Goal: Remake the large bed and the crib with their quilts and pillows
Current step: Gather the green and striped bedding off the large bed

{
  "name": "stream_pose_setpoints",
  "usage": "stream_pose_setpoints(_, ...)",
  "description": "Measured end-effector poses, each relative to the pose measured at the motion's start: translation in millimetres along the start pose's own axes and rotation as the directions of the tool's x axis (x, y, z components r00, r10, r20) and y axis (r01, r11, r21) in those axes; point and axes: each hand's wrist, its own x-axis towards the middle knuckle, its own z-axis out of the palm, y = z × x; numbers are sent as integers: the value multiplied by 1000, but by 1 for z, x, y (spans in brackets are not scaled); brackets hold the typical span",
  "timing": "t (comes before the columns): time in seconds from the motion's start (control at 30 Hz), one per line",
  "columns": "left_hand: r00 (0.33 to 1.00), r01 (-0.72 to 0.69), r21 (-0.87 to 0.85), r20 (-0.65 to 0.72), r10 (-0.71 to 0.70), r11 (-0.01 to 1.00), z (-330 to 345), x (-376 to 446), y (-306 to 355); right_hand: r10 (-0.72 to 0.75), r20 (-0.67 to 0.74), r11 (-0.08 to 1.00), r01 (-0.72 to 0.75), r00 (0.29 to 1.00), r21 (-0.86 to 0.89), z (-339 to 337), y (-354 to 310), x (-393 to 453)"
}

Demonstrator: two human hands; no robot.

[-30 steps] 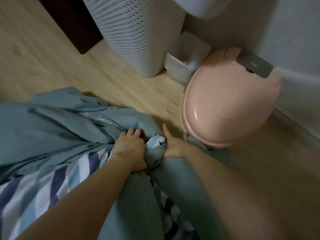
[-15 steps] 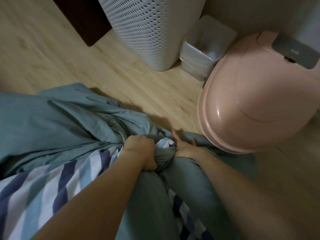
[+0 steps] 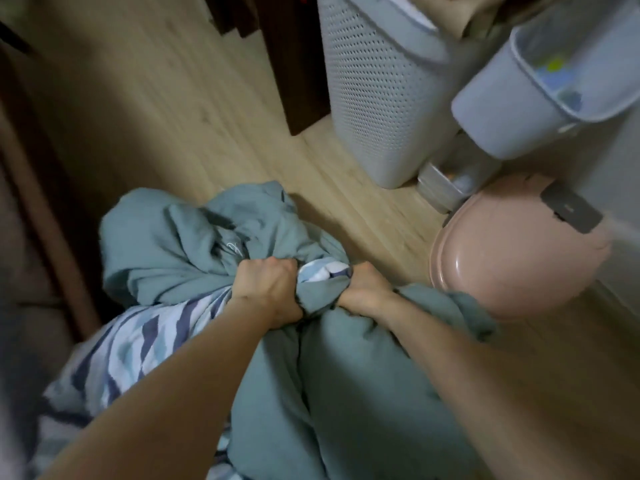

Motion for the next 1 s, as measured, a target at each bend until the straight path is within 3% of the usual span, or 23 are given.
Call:
stream_pose_setpoints(0.17, 972, 142, -179, -160, -171, 974, -122, -106, -101, -236, -105, 971, 231, 966, -58, -53, -159, -108)
stream_pose_setpoints(0.3, 915, 185, -301, -293, -276, 936, -214, -192, -160, -369, -213, 919, 321, 905, -231, -105, -272, -220)
stream_pose_setpoints(0.57, 773, 131, -222, -587, -240, 966, -383, -299, -246, -577, -395, 813, 455, 715, -363, -206, -425, -368)
stream_pose_setpoints(0.77, 667, 181, -101, -718, -197, 978, -509, -302, -296, -637, -510, 758, 589, 578, -280, -279, -522, -387)
stream_pose_setpoints(1.0, 609, 311, -82, -748, -265, 947, -605, -236, -373, -709, -454, 666, 723, 540, -180, -338, -640, -317)
